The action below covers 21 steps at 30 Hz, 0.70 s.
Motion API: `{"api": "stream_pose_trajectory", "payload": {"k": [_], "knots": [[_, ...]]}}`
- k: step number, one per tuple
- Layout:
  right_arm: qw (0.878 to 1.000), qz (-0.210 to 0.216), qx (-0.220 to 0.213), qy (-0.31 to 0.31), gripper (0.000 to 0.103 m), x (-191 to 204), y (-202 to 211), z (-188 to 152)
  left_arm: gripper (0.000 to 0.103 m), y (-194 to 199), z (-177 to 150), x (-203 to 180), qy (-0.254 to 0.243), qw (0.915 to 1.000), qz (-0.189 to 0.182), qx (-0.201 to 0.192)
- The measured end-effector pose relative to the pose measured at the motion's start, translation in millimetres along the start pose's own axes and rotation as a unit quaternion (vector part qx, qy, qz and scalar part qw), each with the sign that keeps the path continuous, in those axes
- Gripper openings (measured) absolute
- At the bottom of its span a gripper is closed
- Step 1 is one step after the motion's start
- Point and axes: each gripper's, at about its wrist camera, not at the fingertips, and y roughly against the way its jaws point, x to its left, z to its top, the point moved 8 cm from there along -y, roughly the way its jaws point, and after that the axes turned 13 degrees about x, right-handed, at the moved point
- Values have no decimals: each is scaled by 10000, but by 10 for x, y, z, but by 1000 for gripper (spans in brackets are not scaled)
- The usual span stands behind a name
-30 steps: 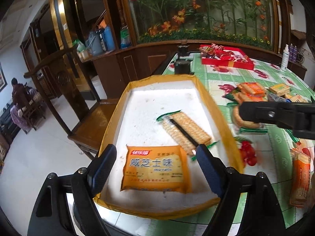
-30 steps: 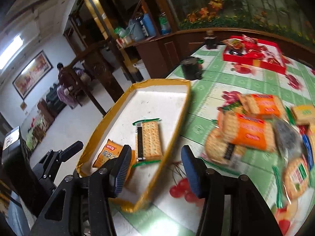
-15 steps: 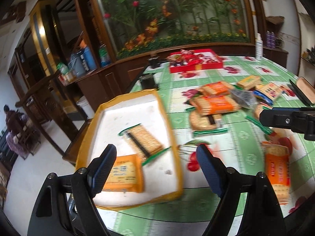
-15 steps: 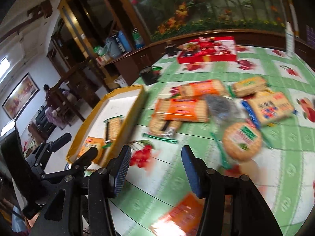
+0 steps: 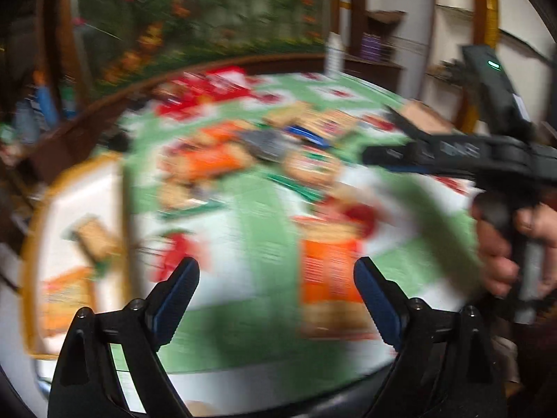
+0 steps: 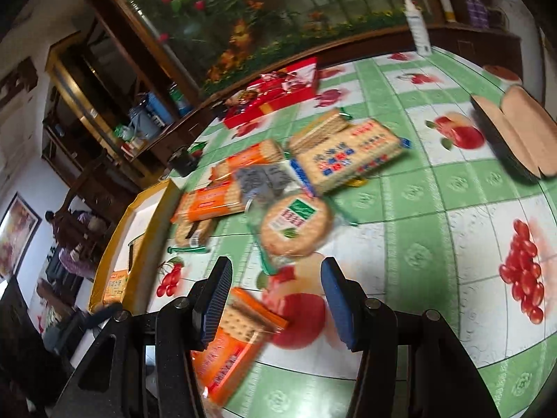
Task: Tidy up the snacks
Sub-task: 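Grasp the orange chicken soda cracker pack with the left tool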
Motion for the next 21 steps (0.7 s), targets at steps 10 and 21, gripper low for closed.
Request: {"api": "stream_pose_trajectory", "payload": {"k": [10,21], "knots": [[9998,-165,132,31,65,-65,-79,-20,91,-595,-60,-503,-377,9970,48,672],[9901,-940,322,992,94,45,-317,382,54,-724,70,97,338,9978,158,555]]}}
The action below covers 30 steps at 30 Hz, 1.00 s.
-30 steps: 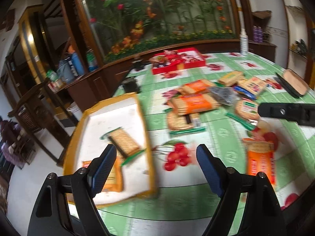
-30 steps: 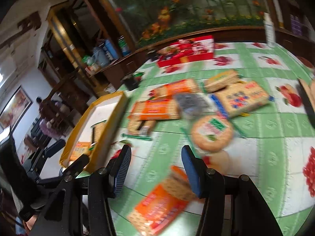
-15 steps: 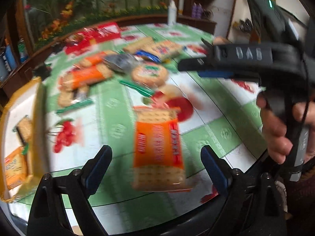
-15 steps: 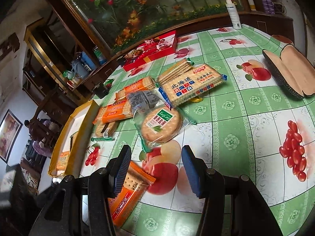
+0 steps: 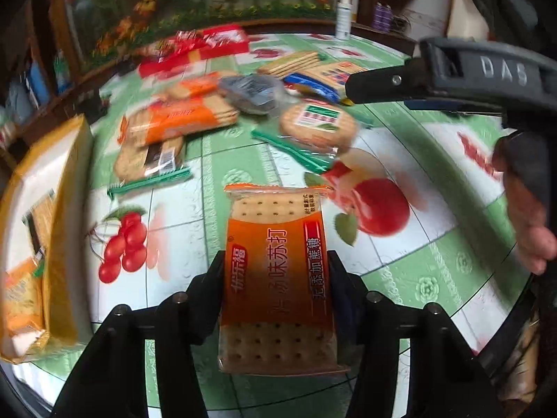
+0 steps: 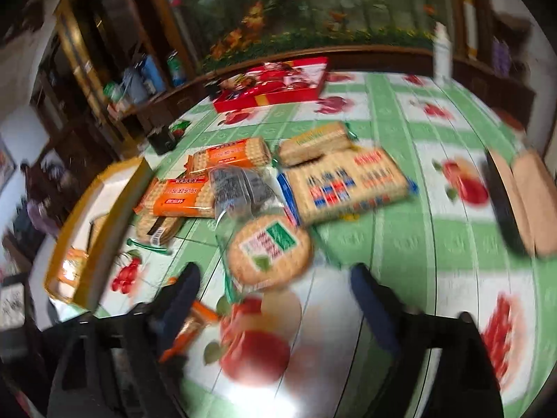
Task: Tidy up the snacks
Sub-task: 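Grasp the orange chicken soda cracker pack with the left tool, then lift the orange pack with left tool while right grasps the round scallion biscuits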
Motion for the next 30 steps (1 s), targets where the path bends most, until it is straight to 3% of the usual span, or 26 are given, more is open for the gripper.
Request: {"api": "stream_pose_trajectory", "payload": {"k": [5,9,12,14,18,23,30], "knots": [[9955,-604,384,616,94,32,-365,172,54,4,-9,34,-15,9999,114,-52],[9932,-312,672,899,94,146,-579,132,54,13,-21,28,-22,9999,111,-65],[9885,-709,570,1206,95,202,-692,69,54,11,-20,35,-25,9999,126,-65],[9895,-671,514,1171,95,197,-691,54,54,7,-20,33,-20,9999,123,-60],[9924,-472,344,1085,79,150,-614,43,54,13,0,21,5,9999,109,-69],[9925,-450,247,1108,79,206,-597,42,53,12,15,22,65,9999,121,-89],[9943,23,13,1065,79,308,-450,31,53,23,17,25,62,9996,232,-164]]}}
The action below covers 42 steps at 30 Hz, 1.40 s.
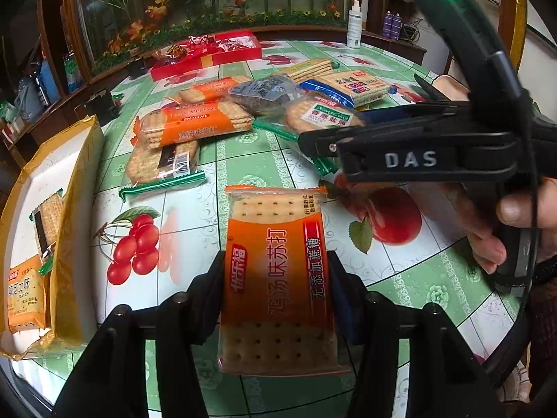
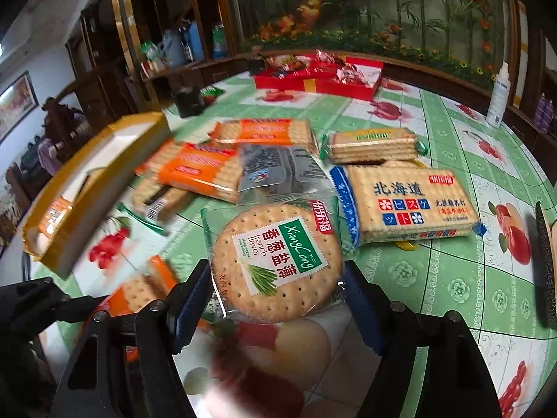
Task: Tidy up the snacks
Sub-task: 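Lift the orange pack with left tool while right grasps the round scallion biscuits, then carry both held packs over the white tray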
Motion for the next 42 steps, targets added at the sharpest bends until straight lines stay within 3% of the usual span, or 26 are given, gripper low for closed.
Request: {"api": "stream_pose_trajectory", "payload": {"k": [10,20,42], "knots": [[9965,713,-405,-179,79,117,260,-45,53,82,-9,30,57,9996,108,-235],[9945,742,-491,-550,79,167,430,-209,53,177,-44,45,71,9994,77,-315],[9960,681,-456,-368,79,491,551,-121,53,627,-50,580,614,9944,194,-838]]}}
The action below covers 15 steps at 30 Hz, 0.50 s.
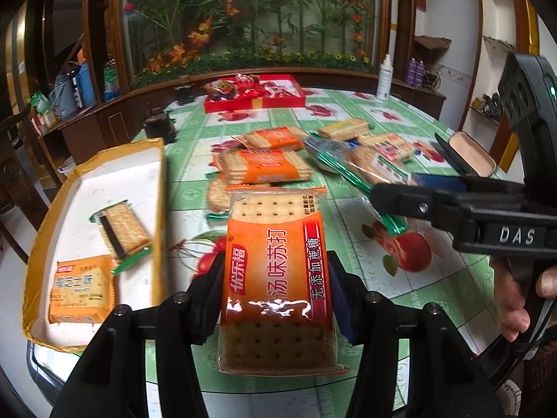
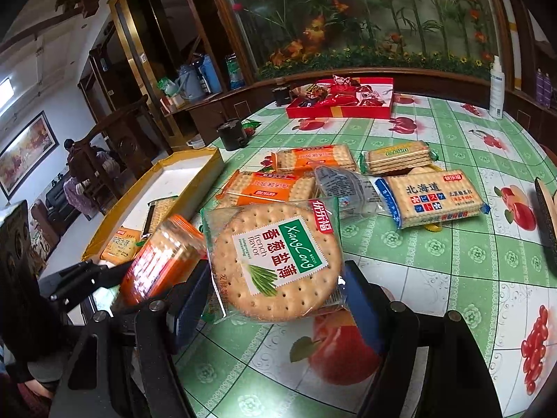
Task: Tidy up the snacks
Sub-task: 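Carry both held packs over the white tray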
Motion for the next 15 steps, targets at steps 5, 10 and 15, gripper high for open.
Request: {"api": "stream_pose_trajectory", "payload": {"k": [5,10,15], "knots": [[10000,25,65,70,79,105,-54,55,53,92,44,208,213,9997,47,-113],[9997,62,112,211,79,267,-103,132,53,202,79,503,500,9984,139,-237],[9991,137,159,369,79,473,-188,250,53,266,87,844,815,9958,262,-313]]}}
